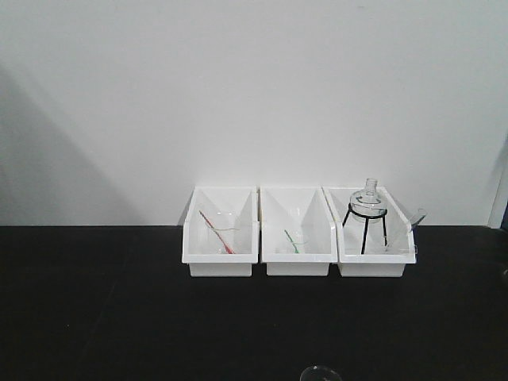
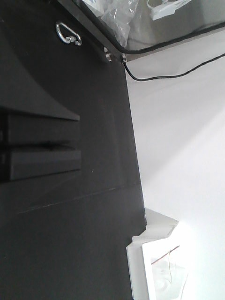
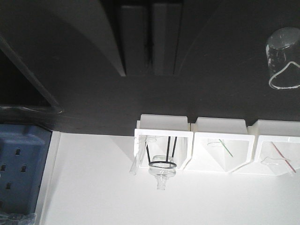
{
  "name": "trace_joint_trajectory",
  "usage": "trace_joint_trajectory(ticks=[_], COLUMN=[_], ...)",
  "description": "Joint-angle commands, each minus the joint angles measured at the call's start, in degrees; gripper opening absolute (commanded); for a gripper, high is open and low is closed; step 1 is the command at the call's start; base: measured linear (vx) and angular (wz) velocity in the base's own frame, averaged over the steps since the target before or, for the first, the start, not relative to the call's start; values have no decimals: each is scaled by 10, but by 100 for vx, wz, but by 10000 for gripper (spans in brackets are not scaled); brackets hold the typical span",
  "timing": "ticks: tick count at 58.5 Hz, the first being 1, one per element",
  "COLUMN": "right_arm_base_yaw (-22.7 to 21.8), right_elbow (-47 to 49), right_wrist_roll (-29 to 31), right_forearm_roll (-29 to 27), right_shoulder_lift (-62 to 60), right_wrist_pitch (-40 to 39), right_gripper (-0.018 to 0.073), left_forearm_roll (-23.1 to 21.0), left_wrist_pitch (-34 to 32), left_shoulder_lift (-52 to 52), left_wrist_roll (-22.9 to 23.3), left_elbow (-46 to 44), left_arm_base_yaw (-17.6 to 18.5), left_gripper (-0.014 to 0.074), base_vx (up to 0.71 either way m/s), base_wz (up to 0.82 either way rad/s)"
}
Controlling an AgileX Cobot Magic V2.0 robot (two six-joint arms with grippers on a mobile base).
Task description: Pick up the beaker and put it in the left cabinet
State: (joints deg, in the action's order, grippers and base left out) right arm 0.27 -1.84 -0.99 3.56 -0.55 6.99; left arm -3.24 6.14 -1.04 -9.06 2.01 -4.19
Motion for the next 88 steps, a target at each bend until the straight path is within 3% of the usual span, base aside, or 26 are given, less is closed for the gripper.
trace_joint_trajectory(ticks=[1, 54, 72, 88], right_arm_base_yaw=[-4, -4, -4, -3], right_elbow=[-2, -1, 21, 210], right_wrist_roll=[0, 0, -6, -25], right_forearm_roll=[1, -2, -2, 0], right_shoulder_lift=[-8, -8, -5, 108], right_wrist_pitch=[-47, -58, -198, -38], right_gripper=[-5, -5, -5, -3], left_forearm_roll=[-3, -3, -3, -3], left_wrist_pitch=[-51, -51, -51, -51], left_shoulder_lift=[-7, -7, -7, -7], left_wrist_roll=[1, 1, 1, 1], left_elbow=[-10, -10, -10, -10], left_arm_base_yaw=[4, 4, 4, 4], left_gripper=[-6, -6, -6, -6], base_vx=[0, 0, 0, 0], base_wz=[0, 0, 0, 0])
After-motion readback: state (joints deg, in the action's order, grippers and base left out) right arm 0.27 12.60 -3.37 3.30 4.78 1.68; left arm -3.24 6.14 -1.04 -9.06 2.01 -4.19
